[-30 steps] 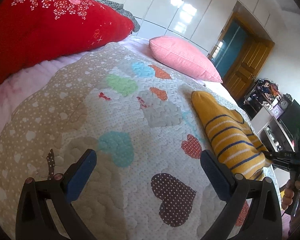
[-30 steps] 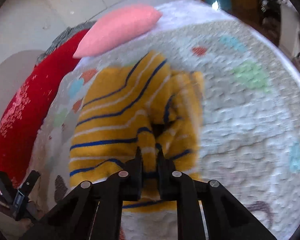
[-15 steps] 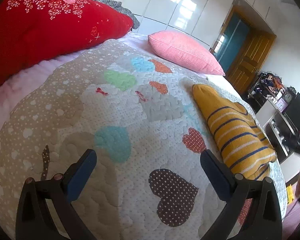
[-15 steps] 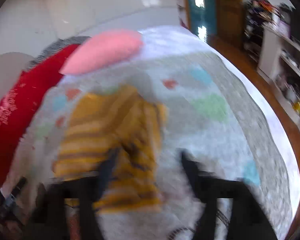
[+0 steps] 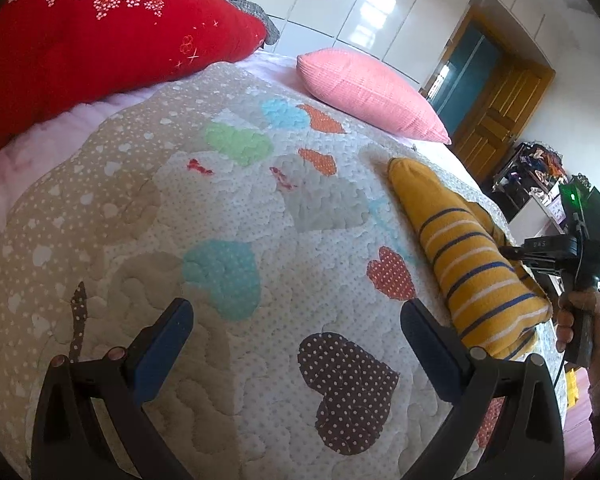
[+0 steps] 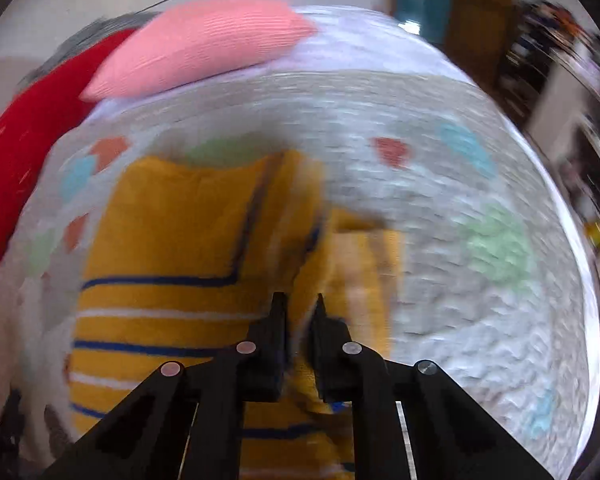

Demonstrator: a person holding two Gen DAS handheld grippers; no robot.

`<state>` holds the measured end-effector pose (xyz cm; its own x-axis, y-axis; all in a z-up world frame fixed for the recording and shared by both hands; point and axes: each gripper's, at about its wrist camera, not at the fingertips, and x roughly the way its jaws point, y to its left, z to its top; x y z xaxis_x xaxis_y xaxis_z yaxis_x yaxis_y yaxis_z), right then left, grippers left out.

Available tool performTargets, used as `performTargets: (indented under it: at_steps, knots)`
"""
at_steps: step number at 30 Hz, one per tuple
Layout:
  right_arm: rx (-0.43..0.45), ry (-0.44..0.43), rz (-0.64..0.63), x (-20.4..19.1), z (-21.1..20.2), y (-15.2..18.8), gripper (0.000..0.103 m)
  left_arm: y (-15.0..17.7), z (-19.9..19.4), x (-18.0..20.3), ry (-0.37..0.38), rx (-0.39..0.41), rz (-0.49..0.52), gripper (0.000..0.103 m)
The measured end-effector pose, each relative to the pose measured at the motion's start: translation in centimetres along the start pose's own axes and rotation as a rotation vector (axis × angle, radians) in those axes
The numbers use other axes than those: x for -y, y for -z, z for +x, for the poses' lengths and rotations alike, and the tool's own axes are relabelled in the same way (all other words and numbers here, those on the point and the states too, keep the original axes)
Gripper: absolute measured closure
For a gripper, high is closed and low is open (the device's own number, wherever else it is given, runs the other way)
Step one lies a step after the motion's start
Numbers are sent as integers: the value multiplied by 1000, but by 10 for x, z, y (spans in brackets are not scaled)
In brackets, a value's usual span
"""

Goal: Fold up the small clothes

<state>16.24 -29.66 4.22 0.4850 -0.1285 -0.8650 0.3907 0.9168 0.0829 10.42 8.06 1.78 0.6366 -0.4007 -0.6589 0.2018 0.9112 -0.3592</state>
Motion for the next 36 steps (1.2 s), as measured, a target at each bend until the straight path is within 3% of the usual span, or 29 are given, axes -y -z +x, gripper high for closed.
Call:
performTargets:
  at_steps: [3,5,7,8,11,14,21,25,29,36]
  knots:
    - [-30,163,10,20,10,8,94,1,3,2,-10,-9,14,0]
    - [-91,177,-28,28,20,21,94,2,5,2,-16,-19,15,0]
    - [-59,110,9,42,7,33,88,3,7,1,-20,-26,10,0]
    - [-46,78,37,49,0,36,75,3,7,1,-19,-26,8,0]
    - [14,-33,129,67,-22,48,46,3,7,1,-17,-20,5,0]
    - [41,-133,185,82,-38,60,39,5,8,3,-24,-16,16,0]
    - [72,-308,263,96,-46,93,33,13,22,6,-76,-39,45,0]
    - [91,-381,284,101,-28,111,28,18,29,17,-159,-55,113,0]
    - [178,-466,305,108,-23,128,25,22,36,27,-240,-81,172,0]
    - [239,-578,346,122,-25,143,25,25,40,34,-319,-87,214,0]
